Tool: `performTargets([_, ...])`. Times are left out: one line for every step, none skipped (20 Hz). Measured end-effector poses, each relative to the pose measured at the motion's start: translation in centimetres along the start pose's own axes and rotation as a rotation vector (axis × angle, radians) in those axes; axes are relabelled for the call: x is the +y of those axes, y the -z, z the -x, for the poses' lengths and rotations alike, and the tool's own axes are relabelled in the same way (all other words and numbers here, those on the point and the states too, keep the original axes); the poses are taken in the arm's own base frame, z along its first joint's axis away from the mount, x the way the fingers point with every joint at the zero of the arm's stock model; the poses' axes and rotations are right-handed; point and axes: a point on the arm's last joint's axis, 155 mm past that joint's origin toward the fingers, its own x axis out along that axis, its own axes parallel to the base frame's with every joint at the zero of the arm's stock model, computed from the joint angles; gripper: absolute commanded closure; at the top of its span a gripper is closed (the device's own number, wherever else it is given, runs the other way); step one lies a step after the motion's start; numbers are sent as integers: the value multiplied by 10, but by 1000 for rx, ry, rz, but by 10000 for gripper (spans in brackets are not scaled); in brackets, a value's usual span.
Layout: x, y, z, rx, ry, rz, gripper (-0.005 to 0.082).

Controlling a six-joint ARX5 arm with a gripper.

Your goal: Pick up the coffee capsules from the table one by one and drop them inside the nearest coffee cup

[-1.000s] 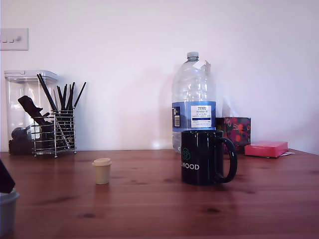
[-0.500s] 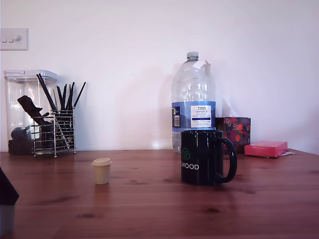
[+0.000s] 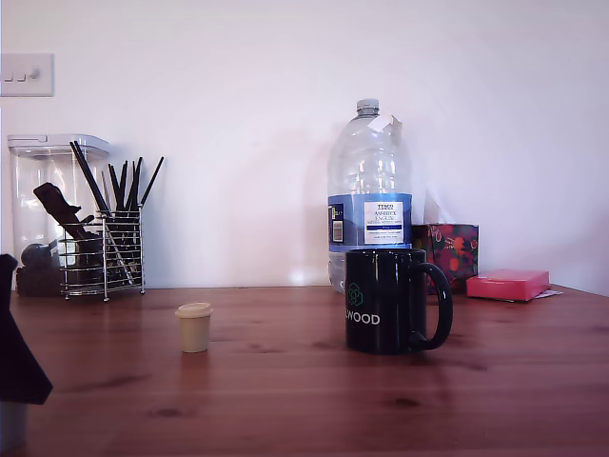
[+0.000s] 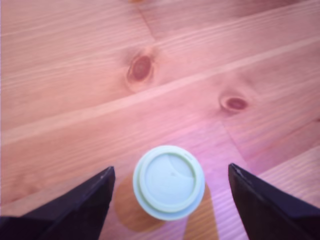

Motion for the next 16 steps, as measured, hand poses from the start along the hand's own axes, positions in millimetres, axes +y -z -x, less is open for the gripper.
performTargets([1,0,-2,1,-2,2,151])
performTargets([0,-1,-3,-2,2,5,205])
performTargets([0,-2,-4,-2,7,9,271])
performTargets([0,0,-5,7,6,9,334])
performTargets([1,3,-6,18,7,4,391])
performTargets([1,5,-7,25,6,1,441])
performTargets([1,5,-7,26,6,0,487])
performTargets([1,5,-7,24,6,-1,516])
performTargets([1,4,-7,22,7,-1,524])
performTargets([0,3,-7,18,8,-5,524])
performTargets([0,2,-7,15,9,-8,535])
performTargets([0,2,-7,13,10,-12,557])
performTargets([0,2,-7,12,10,-13,559])
performTargets([-1,0,-7,5,12,-15,559])
performTargets([-2,-5,-7,-13,18,-13,559])
performTargets([-4,-10,-7,-33,25,-12,559])
